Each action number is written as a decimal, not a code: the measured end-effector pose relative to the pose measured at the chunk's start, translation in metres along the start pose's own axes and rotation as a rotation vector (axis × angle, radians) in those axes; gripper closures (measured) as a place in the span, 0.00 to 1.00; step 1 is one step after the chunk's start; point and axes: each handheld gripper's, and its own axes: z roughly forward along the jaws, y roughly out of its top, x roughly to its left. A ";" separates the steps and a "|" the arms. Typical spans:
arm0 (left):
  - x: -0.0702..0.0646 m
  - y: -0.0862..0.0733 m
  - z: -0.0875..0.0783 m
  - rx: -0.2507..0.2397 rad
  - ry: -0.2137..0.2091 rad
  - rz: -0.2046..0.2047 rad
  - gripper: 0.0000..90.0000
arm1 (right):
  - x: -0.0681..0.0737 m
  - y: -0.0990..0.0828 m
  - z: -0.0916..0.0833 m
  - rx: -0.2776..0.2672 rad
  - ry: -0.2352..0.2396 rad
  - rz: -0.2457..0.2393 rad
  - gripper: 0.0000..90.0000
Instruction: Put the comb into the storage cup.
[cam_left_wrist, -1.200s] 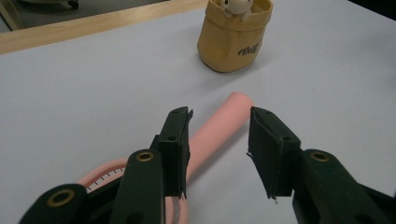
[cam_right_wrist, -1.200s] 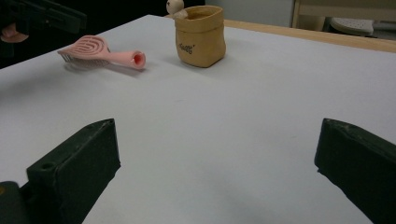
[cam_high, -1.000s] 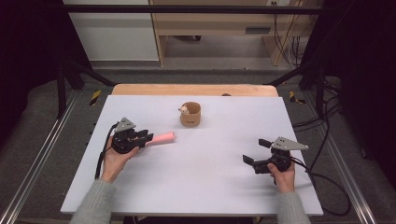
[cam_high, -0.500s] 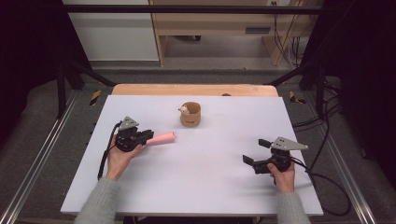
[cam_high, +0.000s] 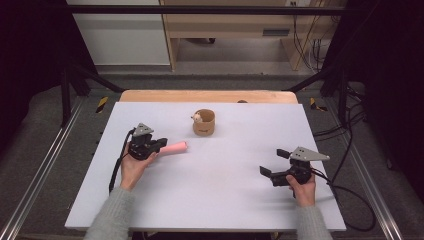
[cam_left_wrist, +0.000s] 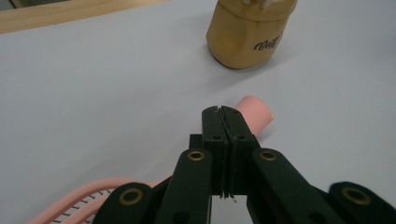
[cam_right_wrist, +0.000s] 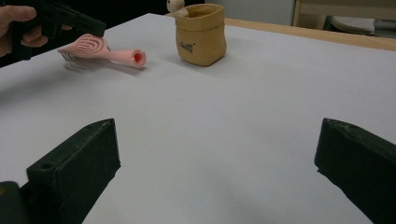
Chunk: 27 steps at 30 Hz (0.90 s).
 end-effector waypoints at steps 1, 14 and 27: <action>0.000 0.001 0.002 0.004 0.001 -0.002 0.99 | 0.000 0.000 0.000 0.000 0.001 0.000 0.00; -0.001 0.002 0.017 0.024 0.026 -0.001 1.00 | 0.000 0.000 0.000 0.001 0.003 -0.001 0.00; 0.001 0.002 0.033 0.058 0.054 -0.012 1.00 | 0.000 0.000 0.001 0.003 0.005 -0.001 0.00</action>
